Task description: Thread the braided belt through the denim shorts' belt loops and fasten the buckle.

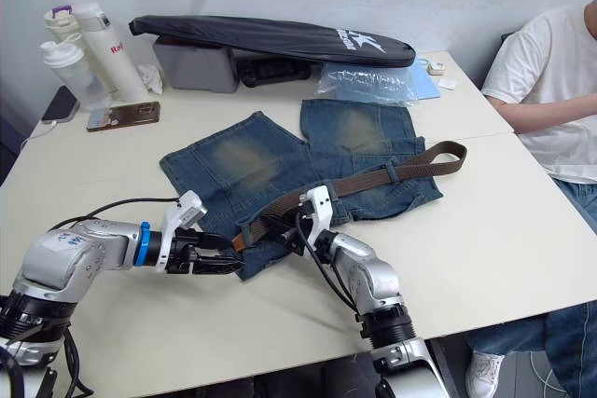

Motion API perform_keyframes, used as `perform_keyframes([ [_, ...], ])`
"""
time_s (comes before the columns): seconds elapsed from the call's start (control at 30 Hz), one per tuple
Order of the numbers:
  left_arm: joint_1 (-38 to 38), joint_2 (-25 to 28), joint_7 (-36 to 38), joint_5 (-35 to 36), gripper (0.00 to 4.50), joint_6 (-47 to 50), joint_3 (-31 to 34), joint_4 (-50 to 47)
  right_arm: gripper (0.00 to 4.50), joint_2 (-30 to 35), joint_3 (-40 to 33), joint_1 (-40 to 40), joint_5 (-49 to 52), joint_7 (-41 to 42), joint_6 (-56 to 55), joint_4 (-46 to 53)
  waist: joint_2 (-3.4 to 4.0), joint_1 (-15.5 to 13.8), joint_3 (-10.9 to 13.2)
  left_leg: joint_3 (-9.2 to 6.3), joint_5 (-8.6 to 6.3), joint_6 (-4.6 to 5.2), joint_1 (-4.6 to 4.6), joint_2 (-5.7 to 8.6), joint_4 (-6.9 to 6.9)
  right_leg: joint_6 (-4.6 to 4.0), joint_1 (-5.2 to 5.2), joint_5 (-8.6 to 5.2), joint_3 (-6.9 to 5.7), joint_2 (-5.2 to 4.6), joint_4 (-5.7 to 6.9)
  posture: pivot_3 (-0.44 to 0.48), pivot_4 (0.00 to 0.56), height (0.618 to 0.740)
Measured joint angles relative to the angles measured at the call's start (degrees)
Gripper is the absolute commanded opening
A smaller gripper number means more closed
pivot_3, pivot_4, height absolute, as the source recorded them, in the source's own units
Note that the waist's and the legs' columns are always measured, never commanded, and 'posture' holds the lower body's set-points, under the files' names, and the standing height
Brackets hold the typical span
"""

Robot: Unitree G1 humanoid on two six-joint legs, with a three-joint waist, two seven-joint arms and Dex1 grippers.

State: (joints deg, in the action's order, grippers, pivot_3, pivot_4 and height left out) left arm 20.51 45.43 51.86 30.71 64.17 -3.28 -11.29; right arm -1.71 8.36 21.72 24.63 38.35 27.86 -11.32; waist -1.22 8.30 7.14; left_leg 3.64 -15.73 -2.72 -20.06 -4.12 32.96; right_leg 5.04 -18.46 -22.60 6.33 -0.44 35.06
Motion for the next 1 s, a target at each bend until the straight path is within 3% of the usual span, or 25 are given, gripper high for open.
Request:
perform_keyframes([
  [0.13,0.2,0.1,-0.1,0.4,4.5,0.2,0.1,0.1,0.06,0.7,-0.2,0.0,0.3,-0.1,2.1,1.1,0.02,-0.2,0.0,0.0,-0.02,-0.04,0.04,-0.01,0.01,-0.03,0.0,-0.02,-0.01,0.0,-0.01,0.0,0.15,0.74],
  [0.17,0.6,0.1,-0.1,0.4,4.5,0.1,0.1,0.3,0.84,1.2,-0.3,0.0,0.5,-0.3,3.3,2.0,0.02,-0.4,0.0,-0.03,-0.02,-0.04,0.14,0.0,0.03,-0.03,-0.04,-0.02,-0.04,-0.02,-0.03,0.0,0.15,0.74],
  [0.2,0.9,0.2,-0.1,0.4,4.5,0.0,0.3,0.5,1.06,1.7,-0.3,-0.1,0.6,-0.3,4.5,2.6,0.02,-0.5,0.0,-0.04,-0.03,-0.05,0.14,0.01,0.03,-0.03,-0.05,-0.02,-0.04,-0.04,-0.05,0.0,0.15,0.74],
  [0.43,3.8,1.9,0.8,0.4,4.5,-2.0,1.1,2.8,4.32,9.1,0.1,-5.5,2.9,-1.8,15.6,17.6,0.58,-2.5,0.2,-0.05,-0.2,-0.19,-0.15,0.13,0.06,-0.04,-0.17,-0.02,-0.05,-0.18,-0.43,0.0,0.15,0.74],
  [0.6,4.1,2.6,1.8,0.3,4.5,-3.9,1.0,4.4,4.42,17.1,-3.0,-9.2,6.2,-4.9,25.5,30.1,0.52,-4.9,0.3,-0.13,-0.3,0.01,-0.3,0.47,0.09,-0.04,-0.16,-0.02,-0.09,-0.59,-0.68,0.0,0.15,0.74],
  [0.7,4.3,4.0,3.5,0.3,4.5,-5.0,1.0,5.3,4.42,25.9,-4.9,-12.0,8.1,-4.9,30.6,38.6,0.53,-5.3,0.3,-0.12,-0.36,0.2,-0.49,0.64,0.05,-0.05,-0.18,-0.03,-0.4,-1.01,-0.9,0.0,0.15,0.74],
  [0.83,4.3,4.9,5.9,0.4,4.5,-6.5,1.0,5.3,4.42,39.8,-6.2,-12.6,4.7,-3.4,29.1,44.8,0.73,-5.2,0.4,-0.07,-0.37,0.37,-0.66,0.68,0.03,-0.04,-0.2,-0.02,-0.91,-1.28,-1.14,0.0,0.15,0.74],
  [0.93,4.3,4.6,6.5,0.7,4.5,-6.9,1.0,5.3,3.74,44.4,-8.6,-11.6,2.6,-3.1,27.2,44.9,0.73,-5.2,0.4,-0.14,-0.37,0.4,-0.66,0.57,-0.04,-0.07,-0.25,-0.04,-1.07,-1.16,-1.14,0.0,0.15,0.74],
  [1.0,4.4,3.3,6.3,1.6,4.5,-6.4,1.2,5.2,2.89,47.4,-9.4,-11.1,1.7,-2.6,26.9,44.8,0.87,-5.2,0.5,-0.13,-0.33,0.46,-0.67,0.56,-0.01,-0.06,-0.24,-0.04,-1.06,-1.12,-1.12,0.0,0.15,0.74],
])
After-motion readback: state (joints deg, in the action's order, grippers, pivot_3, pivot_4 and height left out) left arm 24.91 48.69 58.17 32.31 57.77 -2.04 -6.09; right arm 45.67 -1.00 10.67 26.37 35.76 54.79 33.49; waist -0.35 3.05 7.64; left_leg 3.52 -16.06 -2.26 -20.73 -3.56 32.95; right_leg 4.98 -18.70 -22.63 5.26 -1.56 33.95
